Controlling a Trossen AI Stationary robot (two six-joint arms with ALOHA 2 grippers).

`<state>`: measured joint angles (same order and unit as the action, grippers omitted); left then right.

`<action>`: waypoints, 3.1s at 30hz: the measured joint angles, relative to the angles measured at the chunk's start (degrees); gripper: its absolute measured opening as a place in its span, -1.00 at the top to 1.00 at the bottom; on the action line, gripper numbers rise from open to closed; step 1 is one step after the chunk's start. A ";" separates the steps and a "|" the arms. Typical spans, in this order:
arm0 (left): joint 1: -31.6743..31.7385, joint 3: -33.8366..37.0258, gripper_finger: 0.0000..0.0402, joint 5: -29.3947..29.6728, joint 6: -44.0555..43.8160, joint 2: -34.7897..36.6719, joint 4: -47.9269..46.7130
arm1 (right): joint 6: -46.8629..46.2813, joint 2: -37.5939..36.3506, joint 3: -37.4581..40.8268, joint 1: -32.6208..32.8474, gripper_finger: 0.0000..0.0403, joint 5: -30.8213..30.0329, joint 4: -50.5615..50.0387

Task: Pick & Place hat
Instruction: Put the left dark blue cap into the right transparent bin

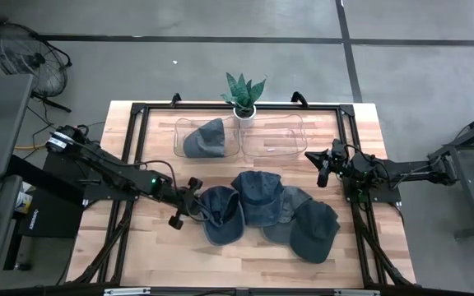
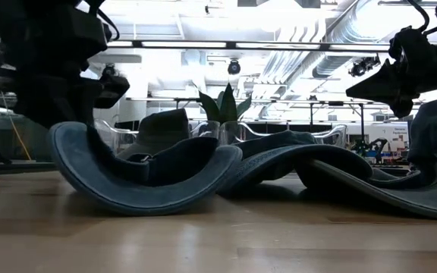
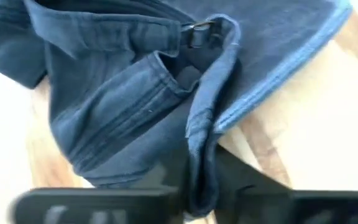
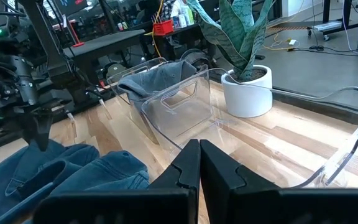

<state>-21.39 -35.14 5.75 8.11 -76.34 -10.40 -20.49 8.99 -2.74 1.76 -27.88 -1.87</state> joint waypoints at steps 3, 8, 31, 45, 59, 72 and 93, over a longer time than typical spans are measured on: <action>0.00 0.00 0.93 -2.74 -1.91 0.00 0.21 | -0.02 0.00 0.00 -0.02 0.97 -0.02 0.00; 0.00 -0.02 0.96 -5.54 -5.89 0.00 0.25 | -0.02 0.00 0.00 -0.01 0.98 -0.02 0.01; 0.02 -17.68 0.98 -11.40 -22.82 0.04 -0.05 | -0.02 0.00 0.00 -0.01 0.97 -0.02 0.01; 11.58 -22.71 0.98 -20.08 -50.73 0.04 16.16 | -0.02 0.00 0.00 -0.02 0.98 -0.02 0.00; 18.67 -22.71 0.98 -21.33 -54.91 0.07 27.42 | -15.07 -0.02 0.02 -0.02 0.98 1.90 3.52; 20.41 -22.65 0.98 -17.05 -51.64 -2.99 35.07 | -34.61 0.01 0.02 -0.01 0.98 5.71 5.22; 21.75 -22.62 0.98 -7.44 -47.18 -6.54 40.41 | -38.63 12.90 0.02 6.92 0.74 13.15 27.99</action>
<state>0.37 -57.76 -1.68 -39.07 -82.87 30.01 -59.12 21.89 -2.72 8.68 -14.73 26.12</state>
